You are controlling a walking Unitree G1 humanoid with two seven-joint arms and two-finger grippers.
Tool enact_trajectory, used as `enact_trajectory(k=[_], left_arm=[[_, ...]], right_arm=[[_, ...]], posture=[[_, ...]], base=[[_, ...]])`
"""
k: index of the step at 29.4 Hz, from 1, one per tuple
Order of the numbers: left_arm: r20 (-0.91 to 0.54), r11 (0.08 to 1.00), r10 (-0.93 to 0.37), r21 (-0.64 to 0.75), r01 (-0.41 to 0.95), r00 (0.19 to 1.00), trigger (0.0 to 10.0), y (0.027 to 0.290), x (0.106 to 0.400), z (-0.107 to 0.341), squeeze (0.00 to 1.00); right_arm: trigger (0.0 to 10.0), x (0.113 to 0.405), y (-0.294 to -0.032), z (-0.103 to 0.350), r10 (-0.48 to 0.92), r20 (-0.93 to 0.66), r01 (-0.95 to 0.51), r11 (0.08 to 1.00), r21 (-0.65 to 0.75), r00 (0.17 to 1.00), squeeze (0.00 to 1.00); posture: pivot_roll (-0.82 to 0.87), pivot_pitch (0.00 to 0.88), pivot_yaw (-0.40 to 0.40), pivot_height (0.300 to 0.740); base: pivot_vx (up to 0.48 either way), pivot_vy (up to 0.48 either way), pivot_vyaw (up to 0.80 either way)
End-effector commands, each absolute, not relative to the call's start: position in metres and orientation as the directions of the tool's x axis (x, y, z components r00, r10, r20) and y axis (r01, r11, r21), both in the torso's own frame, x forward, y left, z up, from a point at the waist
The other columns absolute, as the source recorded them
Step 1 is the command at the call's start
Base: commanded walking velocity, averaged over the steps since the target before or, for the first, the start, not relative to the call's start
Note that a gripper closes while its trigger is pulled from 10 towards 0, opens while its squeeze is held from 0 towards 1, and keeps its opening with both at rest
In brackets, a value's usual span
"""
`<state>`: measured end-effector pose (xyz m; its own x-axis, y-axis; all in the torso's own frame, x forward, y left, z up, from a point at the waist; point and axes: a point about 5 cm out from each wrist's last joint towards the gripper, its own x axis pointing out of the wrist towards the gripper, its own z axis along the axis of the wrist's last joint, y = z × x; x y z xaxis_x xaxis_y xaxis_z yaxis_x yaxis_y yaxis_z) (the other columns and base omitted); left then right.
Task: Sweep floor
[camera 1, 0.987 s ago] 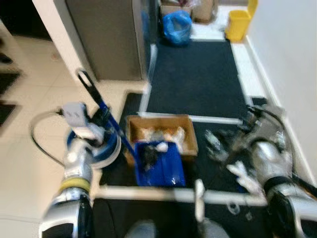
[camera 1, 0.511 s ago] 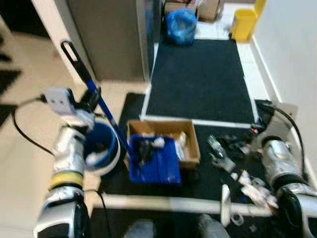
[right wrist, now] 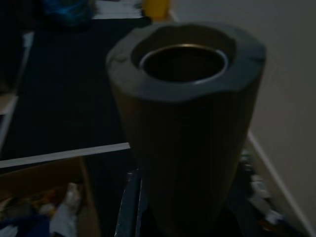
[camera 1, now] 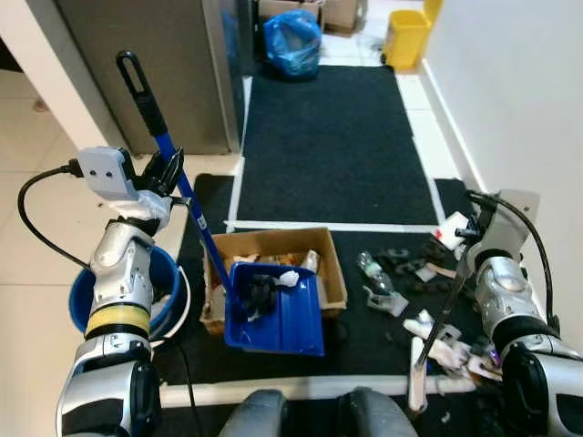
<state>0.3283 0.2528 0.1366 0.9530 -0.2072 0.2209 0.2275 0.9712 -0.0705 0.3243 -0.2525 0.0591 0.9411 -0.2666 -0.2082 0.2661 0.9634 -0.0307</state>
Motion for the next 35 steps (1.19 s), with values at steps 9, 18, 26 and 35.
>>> enact_trajectory(k=[9,18,26,35], left_arm=[[0.265,0.976,-0.193,-0.043,0.211,0.945,10.0,0.252,0.335,0.152,0.00],[0.242,0.980,-0.183,-0.028,0.195,0.953,10.0,0.250,0.340,0.151,0.00],[0.227,0.980,-0.194,0.016,0.196,0.954,10.0,0.243,0.347,0.154,0.00],[0.120,0.945,-0.202,0.286,0.161,0.972,10.0,0.237,0.358,0.154,0.00]], right_arm=[[10.0,0.326,-0.249,0.061,-0.253,-0.198,0.253,0.967,-0.026,0.947,0.00],[10.0,0.324,-0.249,0.058,-0.250,-0.202,0.251,0.968,-0.022,0.947,0.00],[10.0,0.323,-0.248,0.056,-0.249,-0.203,0.251,0.968,-0.018,0.947,0.00],[10.0,0.320,-0.245,0.052,-0.245,-0.206,0.248,0.969,-0.013,0.947,0.00]], posture=[[0.18,0.011,-0.013,0.740],[0.18,0.020,-0.012,0.740],[0.17,0.026,-0.004,0.740],[0.17,0.028,-0.001,0.740]], base=[[0.310,0.000,0.00],[0.307,0.000,0.00],[0.280,0.000,0.00],[0.000,0.000,0.00]])
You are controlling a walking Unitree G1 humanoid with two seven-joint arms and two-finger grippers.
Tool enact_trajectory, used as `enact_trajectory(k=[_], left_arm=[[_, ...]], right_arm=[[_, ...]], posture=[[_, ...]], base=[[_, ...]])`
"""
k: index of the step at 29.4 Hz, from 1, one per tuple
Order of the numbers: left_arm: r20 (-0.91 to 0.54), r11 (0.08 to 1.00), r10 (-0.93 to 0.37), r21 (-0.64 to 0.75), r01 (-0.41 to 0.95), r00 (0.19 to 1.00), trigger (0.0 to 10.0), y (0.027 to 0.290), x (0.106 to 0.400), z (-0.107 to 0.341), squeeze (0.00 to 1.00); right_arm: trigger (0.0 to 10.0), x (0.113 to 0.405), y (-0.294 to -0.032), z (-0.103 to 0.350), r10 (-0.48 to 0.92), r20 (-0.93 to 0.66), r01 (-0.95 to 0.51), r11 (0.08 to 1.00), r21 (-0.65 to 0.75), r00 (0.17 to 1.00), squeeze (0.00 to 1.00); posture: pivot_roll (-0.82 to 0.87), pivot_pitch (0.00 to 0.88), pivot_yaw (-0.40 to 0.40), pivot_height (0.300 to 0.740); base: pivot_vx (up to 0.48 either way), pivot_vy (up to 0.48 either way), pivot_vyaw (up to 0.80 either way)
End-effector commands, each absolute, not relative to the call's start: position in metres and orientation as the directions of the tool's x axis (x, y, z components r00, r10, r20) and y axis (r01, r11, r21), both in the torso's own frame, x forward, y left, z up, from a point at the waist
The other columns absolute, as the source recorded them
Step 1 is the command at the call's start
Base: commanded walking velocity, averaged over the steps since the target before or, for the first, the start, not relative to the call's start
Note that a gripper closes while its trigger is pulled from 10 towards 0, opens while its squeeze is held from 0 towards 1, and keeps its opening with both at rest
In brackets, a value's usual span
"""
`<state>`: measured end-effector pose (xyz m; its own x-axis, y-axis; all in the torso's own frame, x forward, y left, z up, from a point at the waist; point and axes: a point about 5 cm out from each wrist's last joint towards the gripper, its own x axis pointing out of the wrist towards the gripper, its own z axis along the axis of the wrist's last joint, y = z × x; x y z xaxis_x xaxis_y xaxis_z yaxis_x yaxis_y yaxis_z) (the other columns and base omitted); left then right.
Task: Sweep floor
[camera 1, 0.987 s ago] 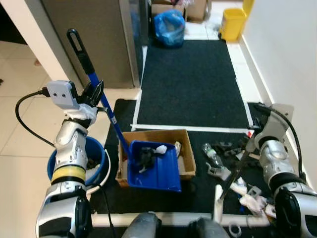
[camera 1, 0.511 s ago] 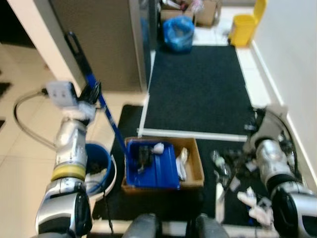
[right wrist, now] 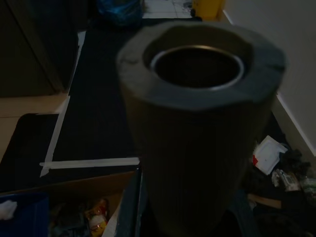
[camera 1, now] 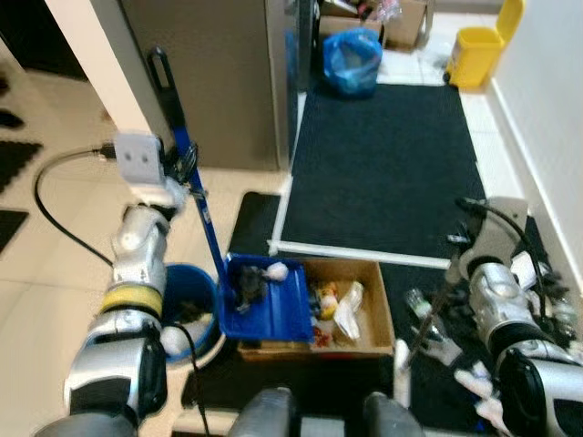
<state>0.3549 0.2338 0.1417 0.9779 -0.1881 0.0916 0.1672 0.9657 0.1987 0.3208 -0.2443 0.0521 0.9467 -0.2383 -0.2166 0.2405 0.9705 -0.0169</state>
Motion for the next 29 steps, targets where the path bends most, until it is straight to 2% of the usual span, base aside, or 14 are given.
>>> enact_trajectory(k=[1,5,8,14,16,20,23,29], left_arm=[[0.116,0.932,-0.224,0.318,0.177,0.968,10.0,0.232,0.359,0.155,0.00],[0.129,0.906,-0.278,0.364,0.215,0.952,10.0,0.218,0.364,0.159,0.00],[0.135,0.864,-0.338,0.436,0.251,0.931,10.0,0.197,0.369,0.163,0.00],[0.158,0.838,-0.382,0.476,0.268,0.911,10.0,0.180,0.373,0.168,0.00],[0.179,0.801,-0.436,0.523,0.290,0.882,10.0,0.163,0.375,0.175,0.00],[0.183,0.756,-0.502,0.569,0.325,0.845,10.0,0.146,0.375,0.177,0.00],[0.149,0.680,-0.581,0.629,0.377,0.800,10.0,0.126,0.372,0.172,0.00],[0.137,0.648,-0.633,0.633,0.424,0.762,10.0,0.108,0.368,0.164,0.00]], right_arm=[[10.0,0.320,-0.244,0.052,-0.243,-0.206,0.246,0.969,-0.012,0.948,0.00],[10.0,0.321,-0.242,0.052,-0.237,-0.204,0.240,0.971,-0.010,0.950,0.00],[10.0,0.321,-0.240,0.053,-0.230,-0.193,0.234,0.972,-0.004,0.954,0.00],[10.0,0.318,-0.240,0.051,-0.231,-0.189,0.235,0.972,-0.002,0.955,0.00],[10.0,0.315,-0.241,0.048,-0.241,-0.191,0.246,0.969,0.001,0.951,0.00],[10.0,0.312,-0.243,0.046,-0.249,-0.192,0.254,0.967,0.003,0.949,0.00],[10.0,0.311,-0.243,0.045,-0.256,-0.192,0.262,0.965,0.006,0.947,0.00],[10.0,0.311,-0.243,0.045,-0.260,-0.187,0.266,0.964,0.007,0.947,0.00]], posture=[[0.17,0.028,-0.001,0.740],[0.17,0.036,0.001,0.740],[0.15,0.048,0.012,0.740],[0.14,0.054,0.024,0.740],[0.14,0.058,0.030,0.740],[0.14,0.062,0.037,0.740],[0.13,0.062,0.043,0.740],[0.13,0.061,0.049,0.740]], base=[[0.000,0.000,0.00],[0.000,0.000,0.00],[0.000,0.000,0.00],[0.000,0.000,0.00],[0.000,0.000,0.00],[0.000,0.000,0.00],[0.000,0.000,0.00],[0.000,0.000,0.00]])
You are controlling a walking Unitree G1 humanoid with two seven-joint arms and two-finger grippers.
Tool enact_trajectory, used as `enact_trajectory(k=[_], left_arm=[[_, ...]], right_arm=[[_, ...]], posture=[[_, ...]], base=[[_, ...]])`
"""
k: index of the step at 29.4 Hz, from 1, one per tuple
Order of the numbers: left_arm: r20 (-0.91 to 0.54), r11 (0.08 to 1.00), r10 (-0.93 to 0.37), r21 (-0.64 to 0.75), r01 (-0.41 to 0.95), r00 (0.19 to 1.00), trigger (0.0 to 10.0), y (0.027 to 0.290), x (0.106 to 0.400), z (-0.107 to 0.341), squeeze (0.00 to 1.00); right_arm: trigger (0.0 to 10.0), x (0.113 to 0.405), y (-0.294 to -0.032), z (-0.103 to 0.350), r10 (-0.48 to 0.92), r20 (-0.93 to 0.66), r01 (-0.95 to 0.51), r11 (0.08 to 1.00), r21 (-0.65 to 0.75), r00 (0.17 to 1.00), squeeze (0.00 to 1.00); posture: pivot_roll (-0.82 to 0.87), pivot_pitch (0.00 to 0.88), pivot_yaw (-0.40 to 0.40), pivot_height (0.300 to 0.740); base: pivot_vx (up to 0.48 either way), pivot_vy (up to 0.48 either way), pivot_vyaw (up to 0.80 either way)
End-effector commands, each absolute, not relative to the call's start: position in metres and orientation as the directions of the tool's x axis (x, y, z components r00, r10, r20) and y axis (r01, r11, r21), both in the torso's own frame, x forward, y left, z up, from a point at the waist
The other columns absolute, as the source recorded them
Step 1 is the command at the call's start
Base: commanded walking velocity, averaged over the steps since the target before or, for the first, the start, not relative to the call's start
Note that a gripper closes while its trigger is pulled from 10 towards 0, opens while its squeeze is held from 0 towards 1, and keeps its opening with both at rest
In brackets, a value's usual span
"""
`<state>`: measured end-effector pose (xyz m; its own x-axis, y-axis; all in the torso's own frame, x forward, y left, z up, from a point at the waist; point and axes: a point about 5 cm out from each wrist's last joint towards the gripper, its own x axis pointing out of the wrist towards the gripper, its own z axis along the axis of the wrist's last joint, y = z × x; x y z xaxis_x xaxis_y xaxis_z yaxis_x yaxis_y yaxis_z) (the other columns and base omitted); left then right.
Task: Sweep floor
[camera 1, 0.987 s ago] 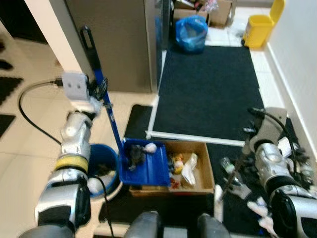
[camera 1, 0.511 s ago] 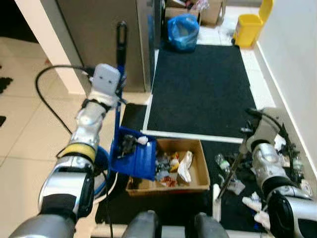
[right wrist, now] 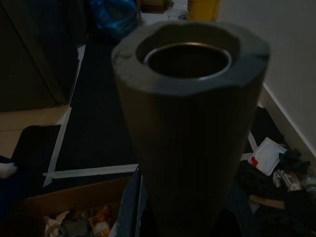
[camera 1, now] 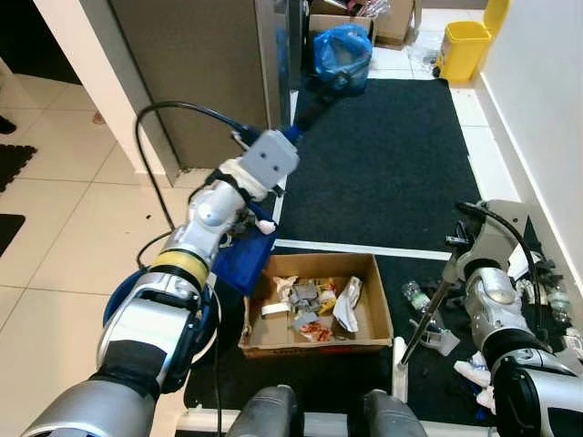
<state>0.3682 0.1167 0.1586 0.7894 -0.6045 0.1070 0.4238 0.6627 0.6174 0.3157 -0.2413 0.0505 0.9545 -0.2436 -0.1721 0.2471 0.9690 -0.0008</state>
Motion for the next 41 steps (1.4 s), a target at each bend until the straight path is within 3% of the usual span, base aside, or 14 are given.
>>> enact_trajectory(k=[1,13,14,16,17,19,34,41], left_arm=[[0.137,0.645,-0.643,0.628,0.436,0.754,10.0,0.104,0.367,0.163,0.00],[0.134,0.604,-0.699,0.636,0.480,0.702,10.0,0.081,0.359,0.155,0.00],[0.108,0.530,-0.737,0.705,0.471,0.668,10.0,0.075,0.356,0.154,0.00],[0.102,0.505,-0.748,0.728,0.464,0.656,10.0,0.073,0.354,0.154,0.00],[0.074,0.442,-0.773,0.775,0.451,0.630,10.0,0.070,0.352,0.152,0.00],[0.074,0.432,-0.780,0.782,0.449,0.622,10.0,0.068,0.351,0.152,0.00],[0.143,0.494,-0.792,0.721,0.486,0.594,10.0,0.050,0.347,0.154,0.00],[0.142,0.479,-0.809,0.722,0.499,0.571,10.0,0.047,0.343,0.151,0.00]], right_arm=[[10.0,0.311,-0.243,0.045,-0.261,-0.186,0.267,0.964,0.007,0.947,0.00],[10.0,0.309,-0.243,0.044,-0.266,-0.182,0.272,0.962,0.008,0.947,0.00],[10.0,0.308,-0.244,0.044,-0.270,-0.182,0.276,0.961,0.010,0.946,0.00],[10.0,0.308,-0.244,0.044,-0.272,-0.182,0.278,0.961,0.011,0.945,0.00],[10.0,0.308,-0.244,0.043,-0.273,-0.182,0.279,0.960,0.011,0.945,0.00],[10.0,0.307,-0.244,0.043,-0.273,-0.181,0.280,0.960,0.013,0.945,0.00],[10.0,0.305,-0.244,0.041,-0.287,-0.181,0.295,0.955,0.019,0.941,0.00],[10.0,0.305,-0.243,0.041,-0.288,-0.181,0.296,0.955,0.021,0.940,0.00]], posture=[[0.12,0.061,0.050,0.740],[0.12,0.065,0.059,0.740],[0.12,0.067,0.061,0.740],[0.12,0.067,0.061,0.740],[0.13,0.069,0.065,0.740],[0.13,0.069,0.066,0.740],[0.12,0.072,0.079,0.740],[0.12,0.070,0.078,0.740]], base=[[0.000,0.000,0.00],[0.000,0.000,0.00],[0.000,0.000,0.00],[0.000,0.000,0.00],[0.000,0.000,0.00],[0.000,0.000,0.00],[0.000,0.000,0.00],[0.000,0.000,0.00]])
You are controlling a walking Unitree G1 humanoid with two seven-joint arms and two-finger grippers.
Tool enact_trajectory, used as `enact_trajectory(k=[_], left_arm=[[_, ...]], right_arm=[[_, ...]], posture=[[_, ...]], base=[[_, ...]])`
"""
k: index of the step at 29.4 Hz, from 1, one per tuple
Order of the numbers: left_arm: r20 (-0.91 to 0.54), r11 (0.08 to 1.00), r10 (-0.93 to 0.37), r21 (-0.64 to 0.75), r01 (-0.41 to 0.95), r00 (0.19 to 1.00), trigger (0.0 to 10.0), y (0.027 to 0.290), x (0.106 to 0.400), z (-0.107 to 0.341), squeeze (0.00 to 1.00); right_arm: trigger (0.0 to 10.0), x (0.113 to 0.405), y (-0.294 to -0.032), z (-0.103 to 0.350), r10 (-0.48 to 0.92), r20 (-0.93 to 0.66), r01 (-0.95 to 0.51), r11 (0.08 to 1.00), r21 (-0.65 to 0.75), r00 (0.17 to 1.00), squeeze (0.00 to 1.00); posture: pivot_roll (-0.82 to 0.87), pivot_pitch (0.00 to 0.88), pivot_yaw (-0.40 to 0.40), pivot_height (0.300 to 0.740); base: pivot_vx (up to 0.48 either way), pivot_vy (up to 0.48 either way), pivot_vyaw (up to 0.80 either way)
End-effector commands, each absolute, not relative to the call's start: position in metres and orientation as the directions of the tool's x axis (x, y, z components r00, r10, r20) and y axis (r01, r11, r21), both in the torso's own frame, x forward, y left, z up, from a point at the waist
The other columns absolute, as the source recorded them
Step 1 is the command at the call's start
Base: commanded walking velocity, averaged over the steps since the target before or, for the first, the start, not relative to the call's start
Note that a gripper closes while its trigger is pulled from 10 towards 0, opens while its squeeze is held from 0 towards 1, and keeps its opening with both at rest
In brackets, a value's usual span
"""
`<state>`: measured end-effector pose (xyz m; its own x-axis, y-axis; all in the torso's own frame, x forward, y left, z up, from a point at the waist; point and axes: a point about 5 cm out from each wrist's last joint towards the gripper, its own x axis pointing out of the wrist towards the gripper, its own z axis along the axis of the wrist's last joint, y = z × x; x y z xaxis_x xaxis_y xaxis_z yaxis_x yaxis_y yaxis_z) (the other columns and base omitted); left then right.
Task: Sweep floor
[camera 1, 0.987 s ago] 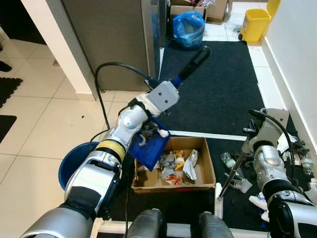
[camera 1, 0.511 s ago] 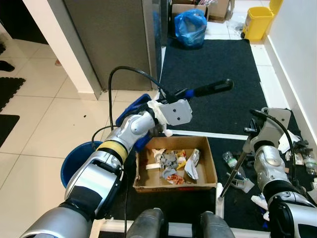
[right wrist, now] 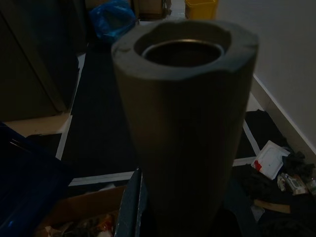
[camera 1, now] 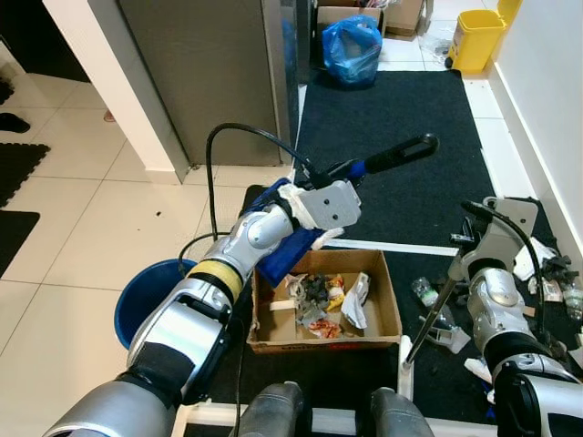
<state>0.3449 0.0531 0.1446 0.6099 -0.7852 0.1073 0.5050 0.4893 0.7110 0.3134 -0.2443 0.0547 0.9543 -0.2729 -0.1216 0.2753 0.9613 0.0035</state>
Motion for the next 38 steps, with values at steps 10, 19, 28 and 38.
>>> enact_trajectory(k=[10,19,28,38], left_arm=[[0.145,0.495,-0.813,0.683,0.537,0.564,10.0,0.046,0.339,0.146,0.00],[0.335,0.813,-0.567,0.374,0.446,0.752,10.0,0.090,0.366,0.178,0.00],[0.393,0.934,-0.356,0.180,0.310,0.848,10.0,0.146,0.372,0.187,0.00],[0.331,0.955,-0.295,0.073,0.288,0.896,10.0,0.154,0.358,0.159,0.00]], right_arm=[[10.0,0.307,-0.242,0.042,-0.285,-0.181,0.294,0.956,0.023,0.941,0.00],[10.0,0.311,-0.245,0.047,-0.287,-0.172,0.293,0.956,0.011,0.942,0.00],[10.0,0.318,-0.254,0.058,-0.290,-0.153,0.290,0.957,-0.021,0.945,0.00],[10.0,0.324,-0.252,0.063,-0.269,-0.169,0.265,0.963,-0.050,0.948,0.00]], posture=[[0.13,0.067,0.079,0.740],[0.12,0.046,0.065,0.740],[0.12,0.021,0.043,0.740],[0.14,0.000,0.009,0.740]], base=[[0.000,0.000,0.00],[0.000,0.000,0.00],[0.000,0.000,0.00],[-0.102,0.000,0.00]])
